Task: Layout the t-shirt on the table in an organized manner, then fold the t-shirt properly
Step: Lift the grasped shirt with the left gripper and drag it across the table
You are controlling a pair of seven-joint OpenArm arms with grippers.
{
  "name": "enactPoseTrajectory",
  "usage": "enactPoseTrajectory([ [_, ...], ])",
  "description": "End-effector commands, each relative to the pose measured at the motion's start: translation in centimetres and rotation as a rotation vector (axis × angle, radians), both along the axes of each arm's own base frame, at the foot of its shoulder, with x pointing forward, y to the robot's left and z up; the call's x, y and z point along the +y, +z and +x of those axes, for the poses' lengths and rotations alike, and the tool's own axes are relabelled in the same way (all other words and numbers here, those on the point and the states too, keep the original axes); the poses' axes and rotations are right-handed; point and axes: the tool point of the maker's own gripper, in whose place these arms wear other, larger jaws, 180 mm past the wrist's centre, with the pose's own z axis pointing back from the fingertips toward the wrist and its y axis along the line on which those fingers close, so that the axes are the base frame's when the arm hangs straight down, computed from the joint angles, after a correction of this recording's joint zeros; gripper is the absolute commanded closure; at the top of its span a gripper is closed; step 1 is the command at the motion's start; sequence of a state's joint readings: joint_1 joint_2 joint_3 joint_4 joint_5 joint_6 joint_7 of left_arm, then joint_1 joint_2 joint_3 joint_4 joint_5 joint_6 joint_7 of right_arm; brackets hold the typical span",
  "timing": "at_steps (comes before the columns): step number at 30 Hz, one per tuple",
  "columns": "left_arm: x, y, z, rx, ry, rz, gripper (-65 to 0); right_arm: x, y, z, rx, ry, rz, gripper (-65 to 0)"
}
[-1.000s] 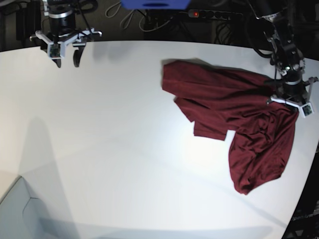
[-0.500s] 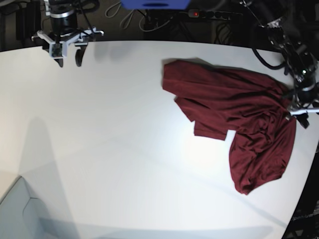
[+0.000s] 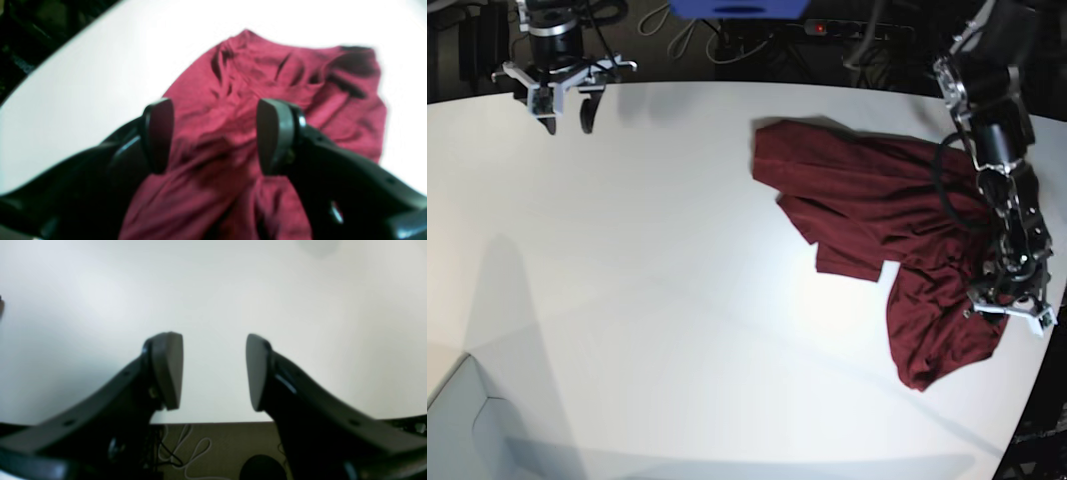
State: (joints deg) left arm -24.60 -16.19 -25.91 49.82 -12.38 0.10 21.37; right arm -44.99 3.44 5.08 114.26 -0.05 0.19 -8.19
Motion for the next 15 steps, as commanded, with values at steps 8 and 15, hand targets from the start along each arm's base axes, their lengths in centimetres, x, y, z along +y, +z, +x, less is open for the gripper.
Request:
enactPoseTrajectory([
  [8, -0.3, 1.2, 4.4, -0.069, -0.043, 0.097, -38.0, -0.1, 0.8, 0.2, -0.031, 0.008, -0.008, -30.6],
  [15, -0.9, -2.4, 3.0, -0.028, -0.048, 0.12, -37.9, -0.1, 0.8, 0.2, -0.031, 0.01, -0.01, -30.6],
])
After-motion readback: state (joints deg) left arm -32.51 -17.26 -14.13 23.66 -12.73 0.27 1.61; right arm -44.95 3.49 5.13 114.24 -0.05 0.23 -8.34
